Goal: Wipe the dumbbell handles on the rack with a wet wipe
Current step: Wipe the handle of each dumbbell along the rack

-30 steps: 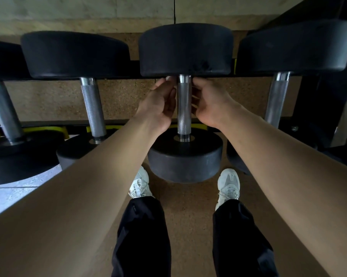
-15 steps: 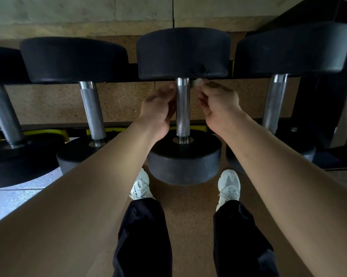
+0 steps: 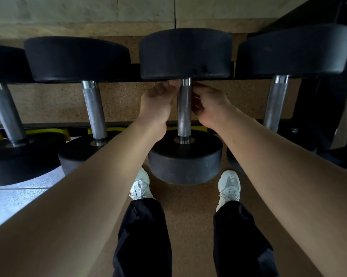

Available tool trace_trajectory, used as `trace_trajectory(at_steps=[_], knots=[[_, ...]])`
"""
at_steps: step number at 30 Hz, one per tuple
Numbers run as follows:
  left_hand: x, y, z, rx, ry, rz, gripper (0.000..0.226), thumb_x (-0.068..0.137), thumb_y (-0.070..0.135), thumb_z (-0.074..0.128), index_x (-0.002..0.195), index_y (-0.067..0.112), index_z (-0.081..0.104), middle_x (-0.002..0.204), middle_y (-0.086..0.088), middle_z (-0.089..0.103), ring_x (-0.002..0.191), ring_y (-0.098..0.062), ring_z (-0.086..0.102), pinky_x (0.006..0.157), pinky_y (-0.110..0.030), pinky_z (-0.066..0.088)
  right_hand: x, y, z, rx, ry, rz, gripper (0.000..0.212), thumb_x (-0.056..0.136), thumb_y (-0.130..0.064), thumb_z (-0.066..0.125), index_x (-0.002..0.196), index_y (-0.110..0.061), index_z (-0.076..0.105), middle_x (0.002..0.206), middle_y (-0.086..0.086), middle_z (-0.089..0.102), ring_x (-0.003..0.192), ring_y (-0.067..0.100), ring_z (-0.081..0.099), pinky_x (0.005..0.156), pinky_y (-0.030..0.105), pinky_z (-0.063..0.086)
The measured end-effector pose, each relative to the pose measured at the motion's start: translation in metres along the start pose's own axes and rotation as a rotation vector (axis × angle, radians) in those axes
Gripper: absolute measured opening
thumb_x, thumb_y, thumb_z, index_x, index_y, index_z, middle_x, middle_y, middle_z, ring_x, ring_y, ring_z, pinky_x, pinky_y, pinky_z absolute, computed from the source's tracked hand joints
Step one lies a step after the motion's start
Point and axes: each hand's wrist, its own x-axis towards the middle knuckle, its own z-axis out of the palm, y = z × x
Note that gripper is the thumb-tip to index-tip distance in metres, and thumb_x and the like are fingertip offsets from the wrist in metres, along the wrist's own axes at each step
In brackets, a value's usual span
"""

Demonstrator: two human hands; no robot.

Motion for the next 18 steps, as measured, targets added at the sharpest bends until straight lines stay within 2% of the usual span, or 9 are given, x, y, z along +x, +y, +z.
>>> trace_trajectory(at_steps=[3,4,8,10,12,14,18], knots=[[-0.003,0.002,0.012,0.041,0.114,0.018,0.013,0.097,0.022,0.070,0.084,0.023,0.070,0.072,0.015,0.070,0.057,0.009,0.063,0.057,-0.009,0.047,-0.001,-0.002,-0.004,-0.024,0.045,-0.059,0.023,0.092,-0.017,0.072,0.113,-0.008,0.071,0.103,0.006,0.076,0.096,0.021,0.071,0.089,0.033,0.058],[-0.003,0.002,0.015,0.038,0.128,0.012,0.015,0.098,0.022,0.068,0.083,0.024,0.070,0.074,0.015,0.070,0.059,0.008,0.065,0.057,-0.009,0.048,-0.002,-0.002,-0.004,-0.035,0.069,-0.080,0.022,0.092,-0.018,0.073,0.112,-0.010,0.071,0.101,0.004,0.075,0.093,0.018,0.070,0.087,0.032,0.058],[0.004,0.001,0.013,0.104,0.152,-0.064,0.023,0.103,0.022,0.059,0.082,0.026,0.068,0.084,0.011,0.069,0.075,-0.001,0.059,0.084,-0.023,0.049,-0.013,0.003,-0.011,-0.081,0.063,-0.158,0.018,0.092,-0.021,0.073,0.107,-0.010,0.073,0.088,0.000,0.070,0.079,0.012,0.062,0.077,0.029,0.054],[0.008,0.001,0.010,0.105,0.115,-0.128,0.020,0.104,0.020,0.057,0.088,0.024,0.069,0.088,0.006,0.069,0.078,-0.007,0.056,0.081,-0.025,0.047,-0.019,0.006,-0.018,-0.130,0.032,-0.201,0.011,0.093,-0.020,0.072,0.100,-0.012,0.074,0.080,-0.003,0.066,0.075,0.012,0.058,0.074,0.028,0.052],[0.011,0.002,0.007,0.123,0.087,-0.154,0.016,0.104,0.019,0.058,0.093,0.021,0.070,0.083,0.004,0.065,0.077,-0.011,0.053,0.070,-0.023,0.046,-0.023,0.011,-0.025,-0.164,0.013,-0.215,0.002,0.094,-0.018,0.071,0.094,-0.018,0.073,0.079,-0.004,0.065,0.075,0.010,0.058,0.074,0.026,0.053],[0.012,-0.001,0.000,0.210,0.041,-0.113,0.016,0.103,0.018,0.060,0.090,0.021,0.068,0.078,0.003,0.060,0.074,-0.012,0.051,0.065,-0.023,0.043,-0.023,0.017,-0.029,-0.213,0.046,-0.217,0.005,0.093,-0.016,0.071,0.092,-0.021,0.072,0.084,-0.005,0.068,0.076,0.008,0.060,0.077,0.026,0.055],[0.003,-0.009,-0.022,0.328,-0.112,-0.028,0.010,0.101,0.026,0.064,0.098,0.020,0.071,0.086,0.003,0.065,0.081,-0.012,0.055,0.077,-0.027,0.046,-0.016,0.026,-0.027,-0.366,0.077,-0.222,0.011,0.095,-0.014,0.068,0.090,-0.024,0.071,0.096,-0.007,0.072,0.091,0.008,0.065,0.095,0.033,0.055]])
